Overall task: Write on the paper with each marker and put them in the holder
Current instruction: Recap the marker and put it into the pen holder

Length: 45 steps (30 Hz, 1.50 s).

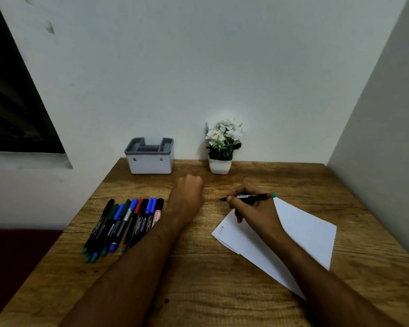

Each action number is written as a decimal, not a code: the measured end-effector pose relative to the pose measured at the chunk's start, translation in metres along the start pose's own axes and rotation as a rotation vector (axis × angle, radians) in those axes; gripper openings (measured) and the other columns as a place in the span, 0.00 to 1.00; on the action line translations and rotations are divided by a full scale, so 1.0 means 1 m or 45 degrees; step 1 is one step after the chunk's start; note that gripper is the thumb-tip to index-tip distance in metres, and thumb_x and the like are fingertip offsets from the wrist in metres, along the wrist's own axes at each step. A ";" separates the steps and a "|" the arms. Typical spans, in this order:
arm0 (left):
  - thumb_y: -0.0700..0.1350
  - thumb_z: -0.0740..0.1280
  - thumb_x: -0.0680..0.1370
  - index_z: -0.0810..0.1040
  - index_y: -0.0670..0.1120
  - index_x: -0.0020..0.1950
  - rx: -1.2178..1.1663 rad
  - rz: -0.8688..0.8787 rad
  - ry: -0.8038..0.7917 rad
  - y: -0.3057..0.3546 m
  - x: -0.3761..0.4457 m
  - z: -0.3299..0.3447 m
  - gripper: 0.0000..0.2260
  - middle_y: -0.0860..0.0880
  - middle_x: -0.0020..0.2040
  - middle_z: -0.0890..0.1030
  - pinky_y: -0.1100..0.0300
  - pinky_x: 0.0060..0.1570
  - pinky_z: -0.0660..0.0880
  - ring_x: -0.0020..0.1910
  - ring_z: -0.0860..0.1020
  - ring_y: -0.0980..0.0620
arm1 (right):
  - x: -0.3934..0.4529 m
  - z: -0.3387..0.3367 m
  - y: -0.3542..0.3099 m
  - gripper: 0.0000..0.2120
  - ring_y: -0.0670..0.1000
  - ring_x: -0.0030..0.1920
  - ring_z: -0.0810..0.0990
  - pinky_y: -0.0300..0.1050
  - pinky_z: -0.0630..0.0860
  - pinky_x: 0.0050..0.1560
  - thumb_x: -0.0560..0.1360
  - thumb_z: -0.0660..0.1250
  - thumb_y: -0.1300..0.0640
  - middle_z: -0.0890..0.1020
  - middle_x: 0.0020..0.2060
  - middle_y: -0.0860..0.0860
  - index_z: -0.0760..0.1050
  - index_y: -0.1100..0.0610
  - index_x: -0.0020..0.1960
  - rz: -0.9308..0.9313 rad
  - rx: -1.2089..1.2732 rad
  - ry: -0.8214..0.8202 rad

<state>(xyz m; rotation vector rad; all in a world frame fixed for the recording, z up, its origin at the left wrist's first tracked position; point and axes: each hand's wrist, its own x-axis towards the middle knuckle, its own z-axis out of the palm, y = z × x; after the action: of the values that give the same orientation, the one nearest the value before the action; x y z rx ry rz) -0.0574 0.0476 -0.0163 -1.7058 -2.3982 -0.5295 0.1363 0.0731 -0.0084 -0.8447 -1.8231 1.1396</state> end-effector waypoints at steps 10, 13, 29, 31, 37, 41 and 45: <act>0.33 0.68 0.77 0.80 0.37 0.57 -1.776 -0.813 0.040 0.016 -0.007 -0.027 0.09 0.40 0.47 0.83 0.61 0.38 0.82 0.40 0.85 0.48 | -0.003 0.011 -0.002 0.10 0.52 0.39 0.85 0.49 0.84 0.41 0.79 0.68 0.66 0.87 0.41 0.49 0.86 0.57 0.55 -0.163 0.136 0.044; 0.30 0.66 0.77 0.78 0.33 0.56 -2.220 -1.033 -0.024 0.019 -0.012 -0.035 0.08 0.36 0.49 0.83 0.57 0.39 0.83 0.43 0.86 0.43 | -0.004 0.015 -0.004 0.08 0.53 0.40 0.86 0.48 0.84 0.42 0.78 0.70 0.67 0.87 0.41 0.52 0.84 0.59 0.53 -0.176 0.199 0.080; 0.29 0.65 0.76 0.78 0.32 0.56 -2.390 -1.097 -0.103 0.032 -0.026 -0.039 0.09 0.37 0.53 0.83 0.57 0.44 0.83 0.49 0.83 0.43 | -0.001 0.022 0.000 0.04 0.55 0.38 0.86 0.45 0.83 0.37 0.77 0.73 0.67 0.86 0.40 0.55 0.81 0.61 0.50 -0.240 0.228 0.058; 0.28 0.66 0.76 0.78 0.32 0.55 -2.400 -1.104 -0.111 0.034 -0.027 -0.040 0.08 0.37 0.52 0.83 0.57 0.42 0.83 0.48 0.84 0.43 | 0.002 0.023 0.002 0.03 0.54 0.38 0.86 0.46 0.83 0.37 0.76 0.75 0.65 0.87 0.39 0.53 0.82 0.59 0.47 -0.271 0.183 0.105; 0.26 0.65 0.74 0.79 0.33 0.54 -2.421 -1.092 -0.081 0.035 -0.030 -0.043 0.10 0.37 0.50 0.83 0.53 0.48 0.83 0.44 0.85 0.43 | 0.011 0.025 0.005 0.02 0.43 0.35 0.83 0.36 0.77 0.37 0.73 0.77 0.66 0.86 0.35 0.49 0.85 0.62 0.44 -0.305 0.266 0.141; 0.25 0.65 0.74 0.79 0.34 0.56 -2.464 -1.075 0.002 0.034 -0.028 -0.043 0.13 0.37 0.52 0.83 0.52 0.47 0.83 0.48 0.84 0.42 | 0.015 0.029 0.005 0.02 0.46 0.34 0.82 0.39 0.77 0.35 0.73 0.77 0.66 0.86 0.36 0.52 0.84 0.64 0.45 -0.292 0.381 0.144; 0.27 0.65 0.75 0.79 0.37 0.59 -2.494 -0.994 0.039 0.034 -0.028 -0.040 0.14 0.37 0.56 0.82 0.54 0.47 0.82 0.55 0.82 0.42 | 0.021 0.037 0.007 0.04 0.46 0.37 0.83 0.39 0.78 0.38 0.74 0.76 0.66 0.87 0.40 0.54 0.84 0.64 0.48 -0.278 0.405 0.093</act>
<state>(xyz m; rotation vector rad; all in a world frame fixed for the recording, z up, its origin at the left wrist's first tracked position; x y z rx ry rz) -0.0189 0.0178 0.0184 -0.3832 -2.0244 -3.5652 0.0950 0.0794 -0.0184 -0.4842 -1.5759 1.1988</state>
